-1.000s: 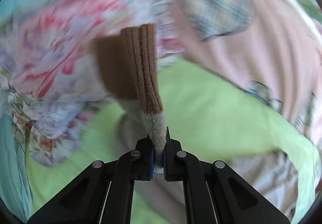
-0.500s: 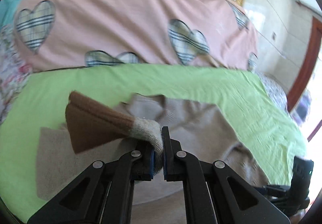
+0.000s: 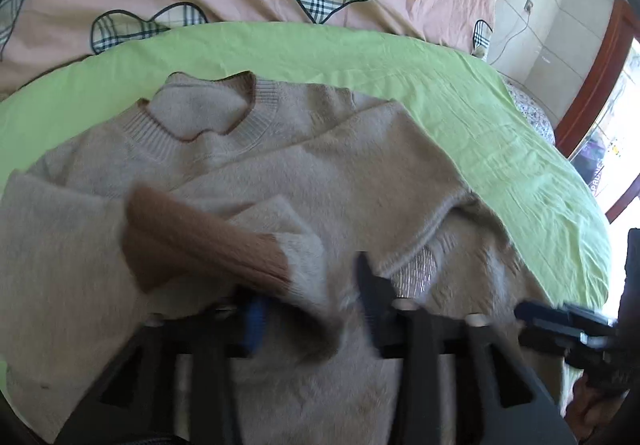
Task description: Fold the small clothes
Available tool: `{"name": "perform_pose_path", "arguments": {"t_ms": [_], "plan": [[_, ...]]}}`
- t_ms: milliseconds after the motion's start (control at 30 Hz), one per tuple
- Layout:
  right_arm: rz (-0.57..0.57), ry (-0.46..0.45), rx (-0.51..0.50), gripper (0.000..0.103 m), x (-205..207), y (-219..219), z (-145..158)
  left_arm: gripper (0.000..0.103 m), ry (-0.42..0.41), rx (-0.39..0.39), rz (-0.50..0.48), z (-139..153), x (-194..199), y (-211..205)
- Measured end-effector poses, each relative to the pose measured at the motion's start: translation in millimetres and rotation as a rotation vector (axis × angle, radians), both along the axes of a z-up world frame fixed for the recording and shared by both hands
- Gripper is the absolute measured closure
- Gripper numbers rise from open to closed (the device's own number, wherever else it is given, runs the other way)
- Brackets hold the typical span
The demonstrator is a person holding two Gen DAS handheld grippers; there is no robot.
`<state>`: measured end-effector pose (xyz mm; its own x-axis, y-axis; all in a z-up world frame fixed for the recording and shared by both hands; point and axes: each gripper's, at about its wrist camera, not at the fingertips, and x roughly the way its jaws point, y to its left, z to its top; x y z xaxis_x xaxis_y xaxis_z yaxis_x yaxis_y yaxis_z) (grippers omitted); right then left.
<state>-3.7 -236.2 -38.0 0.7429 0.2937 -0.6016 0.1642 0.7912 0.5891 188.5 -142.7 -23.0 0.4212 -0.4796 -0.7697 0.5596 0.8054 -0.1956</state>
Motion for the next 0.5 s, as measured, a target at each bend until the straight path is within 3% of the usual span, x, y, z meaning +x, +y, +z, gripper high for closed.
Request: {"name": "perform_pose_path", "arguments": {"t_ms": [33,167,267,367,500], "plan": [[0.005,-0.005,-0.011,0.059,4,2,4,0.035,-0.021,0.001,0.017,2,-9,13],[0.027,-0.020,-0.040,0.047,19,12,13,0.035,-0.047,0.005,0.053,9,-37,64],[0.061,-0.041,-0.068,0.046,37,24,22,0.035,-0.074,0.028,0.141,14,-45,113],[0.095,-0.059,-0.103,0.046,57,40,31,0.035,-0.107,0.109,0.287,11,-40,159],[0.187,-0.077,-0.227,0.045,82,75,42,0.034,-0.082,0.251,0.461,-11,-14,211]]}}
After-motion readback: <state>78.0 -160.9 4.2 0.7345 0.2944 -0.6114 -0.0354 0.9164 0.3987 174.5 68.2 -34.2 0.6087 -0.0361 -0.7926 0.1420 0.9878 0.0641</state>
